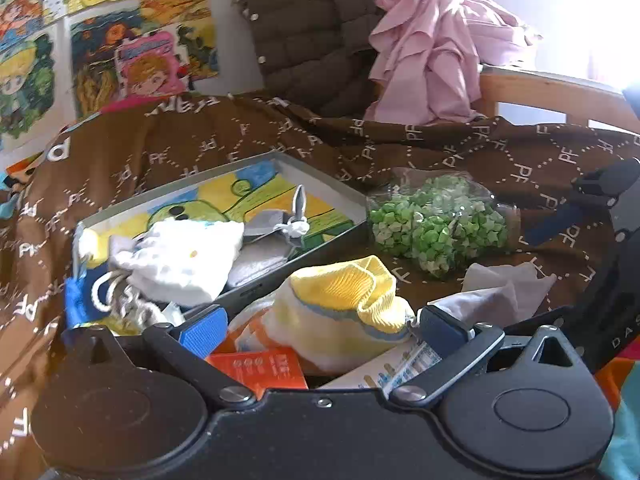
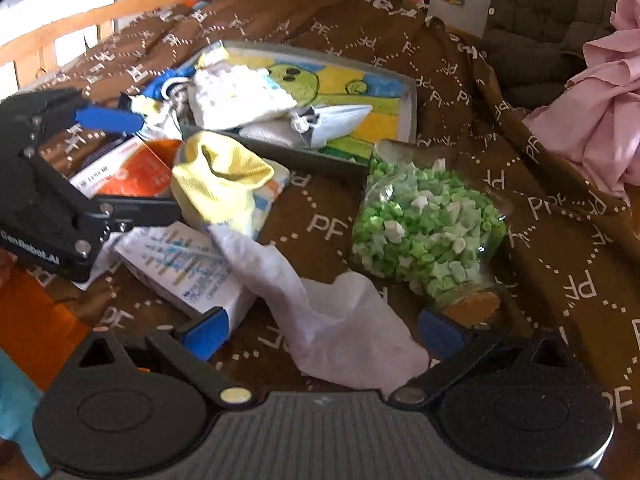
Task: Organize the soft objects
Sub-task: 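Grasp the yellow-and-white knit cloth with the left gripper while the right gripper grasps the white sock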
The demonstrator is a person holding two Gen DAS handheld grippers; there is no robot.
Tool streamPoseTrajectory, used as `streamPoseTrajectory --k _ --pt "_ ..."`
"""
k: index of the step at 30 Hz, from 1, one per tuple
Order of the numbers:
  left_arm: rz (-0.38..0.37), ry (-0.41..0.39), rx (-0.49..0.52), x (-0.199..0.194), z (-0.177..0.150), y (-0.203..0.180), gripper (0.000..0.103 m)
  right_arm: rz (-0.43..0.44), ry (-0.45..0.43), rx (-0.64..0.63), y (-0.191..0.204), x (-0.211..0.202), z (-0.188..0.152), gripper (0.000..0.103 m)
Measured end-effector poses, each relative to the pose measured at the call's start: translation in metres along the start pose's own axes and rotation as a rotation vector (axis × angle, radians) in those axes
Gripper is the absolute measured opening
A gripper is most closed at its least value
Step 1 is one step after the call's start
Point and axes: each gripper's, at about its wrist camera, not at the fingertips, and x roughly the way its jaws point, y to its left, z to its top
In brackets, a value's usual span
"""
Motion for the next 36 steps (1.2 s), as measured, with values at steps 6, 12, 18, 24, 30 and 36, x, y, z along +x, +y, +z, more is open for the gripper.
streamPoseTrajectory --k 6,12,18,24,30,36 --pt "-0.018 0.011 0.075 0.014 -0.002 -0.002 0.099 -0.033 0.026 0.009 -0.003 0.010 -0.004 0.102" --pt "-0.011 0.035 0.117 0.022 -0.010 -0.005 0.095 -0.046 0.036 0.001 -0.001 0.018 -0.005 0.097" --pt "-0.014 0.034 0.096 0.031 -0.006 -0.001 0.094 -0.061 0.026 -0.037 0.004 0.021 -0.005 0.091" --pt "-0.082 0.054 0.041 0.041 -0.003 0.004 0.093 -0.058 0.012 -0.069 0.010 0.023 -0.003 0.089" --pt "-0.110 0.110 0.031 0.049 -0.001 0.003 0.094 -0.082 0.015 -0.155 0.022 0.027 -0.005 0.086" --pt "-0.096 0.135 0.016 0.054 0.001 0.004 0.091 -0.105 0.020 -0.142 0.021 0.029 -0.005 0.081"
